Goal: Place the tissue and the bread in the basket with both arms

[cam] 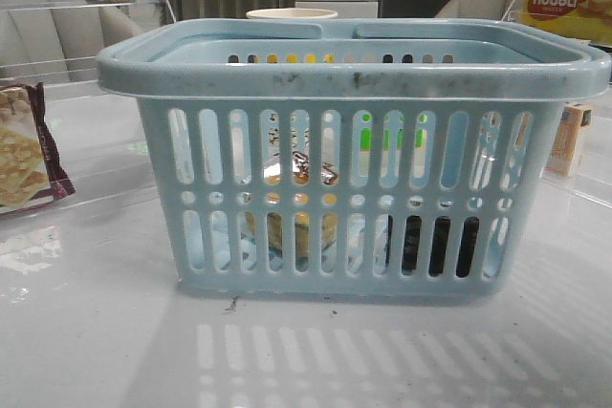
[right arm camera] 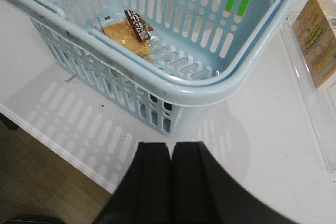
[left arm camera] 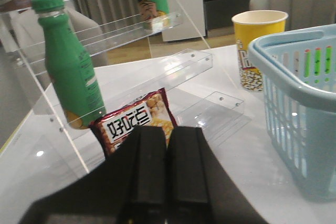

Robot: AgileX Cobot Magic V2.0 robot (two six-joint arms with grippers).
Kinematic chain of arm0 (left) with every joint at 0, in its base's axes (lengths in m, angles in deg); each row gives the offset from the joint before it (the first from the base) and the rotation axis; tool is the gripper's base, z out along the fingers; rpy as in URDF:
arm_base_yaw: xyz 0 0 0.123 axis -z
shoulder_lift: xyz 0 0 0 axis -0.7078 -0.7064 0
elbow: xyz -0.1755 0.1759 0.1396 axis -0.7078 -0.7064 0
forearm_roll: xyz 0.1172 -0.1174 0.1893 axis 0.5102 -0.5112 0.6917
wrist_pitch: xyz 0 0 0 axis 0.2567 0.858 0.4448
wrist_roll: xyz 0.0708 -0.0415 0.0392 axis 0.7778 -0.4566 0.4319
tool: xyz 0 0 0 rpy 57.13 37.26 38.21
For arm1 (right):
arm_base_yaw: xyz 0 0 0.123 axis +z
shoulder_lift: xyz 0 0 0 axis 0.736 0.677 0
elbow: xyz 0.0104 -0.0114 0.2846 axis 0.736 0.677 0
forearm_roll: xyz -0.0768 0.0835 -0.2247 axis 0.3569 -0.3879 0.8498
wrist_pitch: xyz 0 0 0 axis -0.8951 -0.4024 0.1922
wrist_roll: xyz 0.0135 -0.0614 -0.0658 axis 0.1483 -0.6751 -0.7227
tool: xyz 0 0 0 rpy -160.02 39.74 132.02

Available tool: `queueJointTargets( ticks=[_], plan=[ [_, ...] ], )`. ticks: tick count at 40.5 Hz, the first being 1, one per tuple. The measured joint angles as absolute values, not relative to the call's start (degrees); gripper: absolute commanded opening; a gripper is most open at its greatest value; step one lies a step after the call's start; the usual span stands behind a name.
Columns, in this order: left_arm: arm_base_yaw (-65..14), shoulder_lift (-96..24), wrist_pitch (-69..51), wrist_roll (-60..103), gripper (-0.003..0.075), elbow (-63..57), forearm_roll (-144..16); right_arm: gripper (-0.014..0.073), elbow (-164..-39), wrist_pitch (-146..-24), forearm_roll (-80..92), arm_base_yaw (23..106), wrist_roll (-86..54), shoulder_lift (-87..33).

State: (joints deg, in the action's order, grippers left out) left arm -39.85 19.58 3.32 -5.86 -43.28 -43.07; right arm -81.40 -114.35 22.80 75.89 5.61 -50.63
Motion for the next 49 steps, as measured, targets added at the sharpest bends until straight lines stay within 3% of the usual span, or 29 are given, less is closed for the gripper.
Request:
queueJointTargets(
  ticks=[9, 24, 49],
  plan=[
    [-40.7, 21.9, -2.6, -18.3, 0.0091, -51.1, -35.9, 0.0055, -81.4, -114.4, 22.8, 75.9, 5.6, -50.6],
    [-40.7, 21.9, -20.0, -20.1, 0.0091, -60.7, -34.6, 0.0055, -81.4, -114.5, 22.8, 75.9, 5.6, -50.6],
    [-40.7, 21.9, -21.7, -20.4, 0.0091, -60.7, -34.6, 0.0055, -81.4, -114.7, 22.8, 75.9, 5.6, -50.6]
  ],
)
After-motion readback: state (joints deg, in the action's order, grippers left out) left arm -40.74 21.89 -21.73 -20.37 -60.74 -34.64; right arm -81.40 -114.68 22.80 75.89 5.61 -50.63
